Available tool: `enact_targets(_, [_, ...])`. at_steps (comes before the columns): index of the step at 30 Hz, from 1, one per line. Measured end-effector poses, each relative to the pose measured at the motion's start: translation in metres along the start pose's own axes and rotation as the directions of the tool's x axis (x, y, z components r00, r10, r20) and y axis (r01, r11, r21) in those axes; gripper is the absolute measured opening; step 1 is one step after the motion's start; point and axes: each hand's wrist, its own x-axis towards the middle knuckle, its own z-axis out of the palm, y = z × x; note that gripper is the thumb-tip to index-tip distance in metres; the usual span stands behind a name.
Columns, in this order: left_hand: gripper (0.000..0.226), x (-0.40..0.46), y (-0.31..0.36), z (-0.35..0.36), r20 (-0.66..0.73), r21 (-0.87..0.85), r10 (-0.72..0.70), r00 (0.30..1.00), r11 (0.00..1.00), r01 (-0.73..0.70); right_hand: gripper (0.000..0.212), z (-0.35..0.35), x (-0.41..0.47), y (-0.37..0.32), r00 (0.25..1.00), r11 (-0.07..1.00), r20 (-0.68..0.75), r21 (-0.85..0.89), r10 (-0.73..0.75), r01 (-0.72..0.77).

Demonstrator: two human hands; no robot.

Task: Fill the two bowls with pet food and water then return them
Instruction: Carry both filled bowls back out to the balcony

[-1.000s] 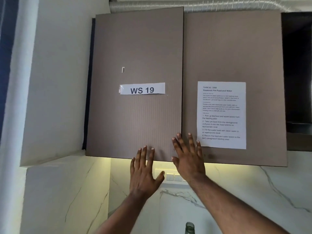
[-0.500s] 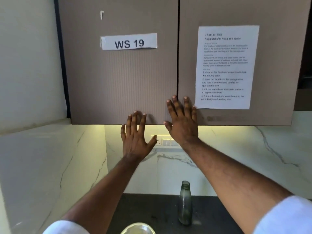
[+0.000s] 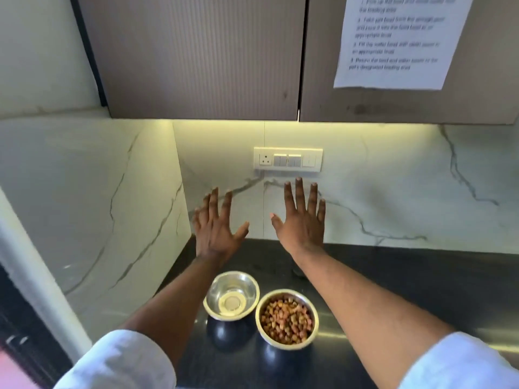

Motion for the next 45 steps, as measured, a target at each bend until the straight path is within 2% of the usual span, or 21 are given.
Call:
enact_targets(5, [0.094,-0.072,-0.033,0.051,0.239,0.051,-0.119,0.964,0.993,0.110,0.087,0.045,-0.092,0.018,0.955,0.989,0.258,-0.003,0.147,-0.151])
enact_targets(10, [0.094,-0.132,-0.050,0.087,0.448,0.063,-0.233,0.863,0.971,0.229,0.088,0.082,-0.172,0.033,0.803,0.938,0.498,-0.063,0.326,-0.341])
enact_targets(14, [0.088,-0.157,-0.052,0.101,0.539,0.024,-0.349,0.767,0.916,0.400,0.083,0.095,-0.203,0.040,0.677,0.861,0.580,-0.089,0.454,-0.501])
enact_targets(17, [0.085,-0.160,-0.053,0.107,0.570,-0.031,-0.416,0.709,0.851,0.524,0.077,0.100,-0.207,0.040,0.603,0.786,0.588,-0.096,0.540,-0.611])
enact_targets(19, [0.082,-0.158,-0.055,0.109,0.575,-0.077,-0.458,0.678,0.795,0.602,0.071,0.104,-0.203,0.041,0.542,0.708,0.592,-0.070,0.597,-0.703])
enact_targets(23, [0.066,-0.150,-0.063,0.115,0.583,-0.148,-0.550,0.598,0.651,0.744,0.039,0.116,-0.195,0.043,0.350,0.368,0.630,0.107,0.693,-0.923])
enact_targets(26, [0.062,-0.146,-0.073,0.118,0.603,-0.169,-0.584,0.544,0.573,0.802,0.028,0.120,-0.196,0.042,0.339,0.295,0.633,0.178,0.696,-0.939])
enact_targets(32, [0.057,-0.138,-0.081,0.121,0.676,-0.252,-0.583,0.451,0.392,0.885,0.029,0.129,-0.199,0.041,0.335,0.229,0.646,0.246,0.685,-0.942])
enact_targets(40, [0.050,-0.138,-0.081,0.116,0.733,-0.348,-0.529,0.428,0.248,0.904,0.033,0.138,-0.200,0.039,0.316,0.112,0.642,0.337,0.699,-0.935])
enact_targets(45, [0.050,-0.147,-0.079,0.113,0.743,-0.382,-0.534,0.404,0.156,0.911,0.034,0.140,-0.204,0.041,0.344,0.116,0.636,0.372,0.691,-0.921])
